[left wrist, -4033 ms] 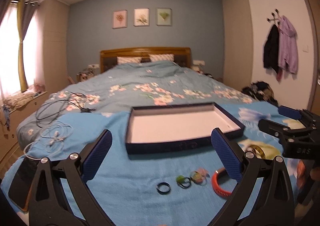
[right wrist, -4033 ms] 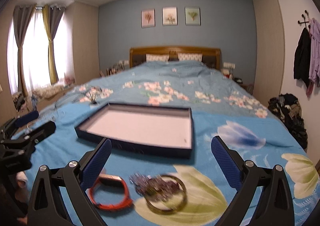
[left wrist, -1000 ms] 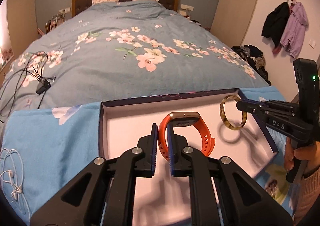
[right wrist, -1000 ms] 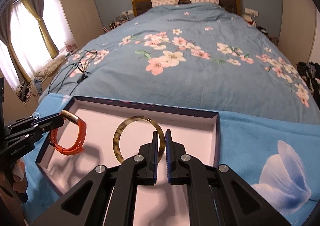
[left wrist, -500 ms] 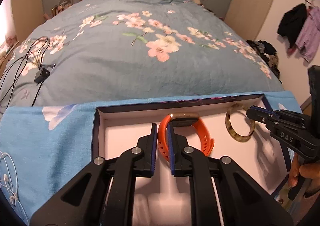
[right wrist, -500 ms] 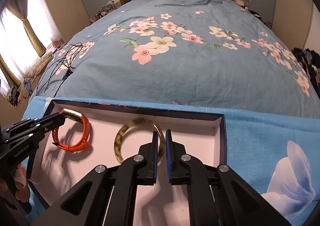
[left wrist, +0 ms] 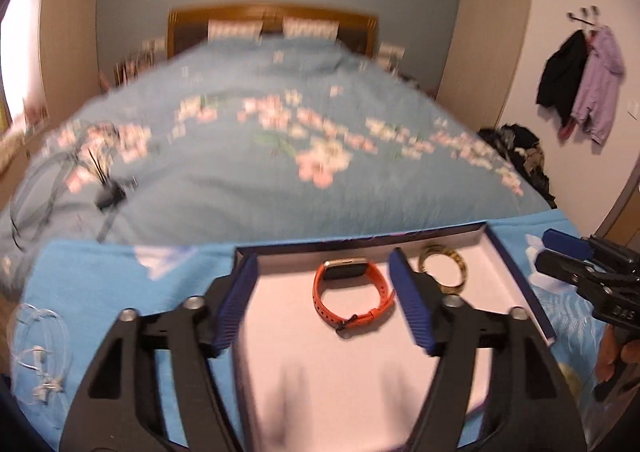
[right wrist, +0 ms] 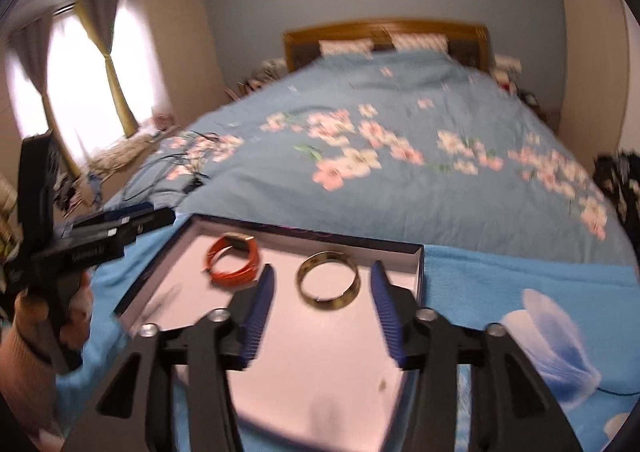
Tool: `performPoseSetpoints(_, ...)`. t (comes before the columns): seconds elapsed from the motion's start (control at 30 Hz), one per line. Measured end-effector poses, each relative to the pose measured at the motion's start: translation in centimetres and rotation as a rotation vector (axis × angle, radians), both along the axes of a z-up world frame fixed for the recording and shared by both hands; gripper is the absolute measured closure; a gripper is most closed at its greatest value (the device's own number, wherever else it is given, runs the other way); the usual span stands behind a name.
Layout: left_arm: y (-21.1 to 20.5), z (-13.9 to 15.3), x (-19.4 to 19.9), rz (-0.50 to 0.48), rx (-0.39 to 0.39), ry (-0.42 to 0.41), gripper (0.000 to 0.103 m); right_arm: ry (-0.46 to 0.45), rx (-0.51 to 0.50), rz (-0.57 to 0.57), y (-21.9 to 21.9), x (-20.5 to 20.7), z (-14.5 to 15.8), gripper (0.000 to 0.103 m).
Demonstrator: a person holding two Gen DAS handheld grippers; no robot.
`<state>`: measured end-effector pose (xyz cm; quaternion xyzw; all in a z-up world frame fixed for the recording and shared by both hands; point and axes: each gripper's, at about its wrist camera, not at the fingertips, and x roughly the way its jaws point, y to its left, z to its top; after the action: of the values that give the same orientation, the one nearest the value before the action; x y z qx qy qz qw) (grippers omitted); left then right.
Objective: Organize jewelry
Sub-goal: 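Withdraw both open tools from the box lid toward the remaining jewelry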
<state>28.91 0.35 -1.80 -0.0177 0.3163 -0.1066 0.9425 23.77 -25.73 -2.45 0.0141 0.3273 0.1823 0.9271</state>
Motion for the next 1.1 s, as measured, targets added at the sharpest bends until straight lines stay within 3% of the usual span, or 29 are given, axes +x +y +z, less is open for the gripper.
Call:
performPoseSetpoints(0.2, 0.2, 1.4, -9.1, -0.056, 0.091, -0.169, 0.02, -0.053, -0.07, 0.065, -0.2, -6.4, -0.4, 0.045)
performPoseSetpoints(0.37, 0.5, 0.1, -14.1, -0.071, 0.11, -0.16, 0.019, 0.008, -0.102, 0.093, 0.1, -9.7, -3.0, 0.046)
performPoseSetpoints(0.5, 0.2, -1.3, -16.7, -0.1, 0.106, -0.138, 0.019, 0.041, -0.133, 0.136, 0.6, -11.9, -4.6, 0.056)
performPoseSetpoints(0.83, -1.3, -3.7, -19.4, -0.133, 0.122, -0.103, 0.019, 0.087, -0.196, 0.163, 2.3, -13.8, -7.1, 0.068)
performPoseSetpoints(1.03, -1.8, -3.9, -19.7, -0.145, 0.114, -0.096, 0.019, 0.088, -0.203, 0.156, 2.2, -13.8, -7.3, 0.08)
performPoseSetpoints(1.1, -1.8, -3.9, -19.8, -0.149, 0.108, -0.094, 0.019, 0.093, -0.189, 0.144, 1.8, -13.8, -7.3, 0.091)
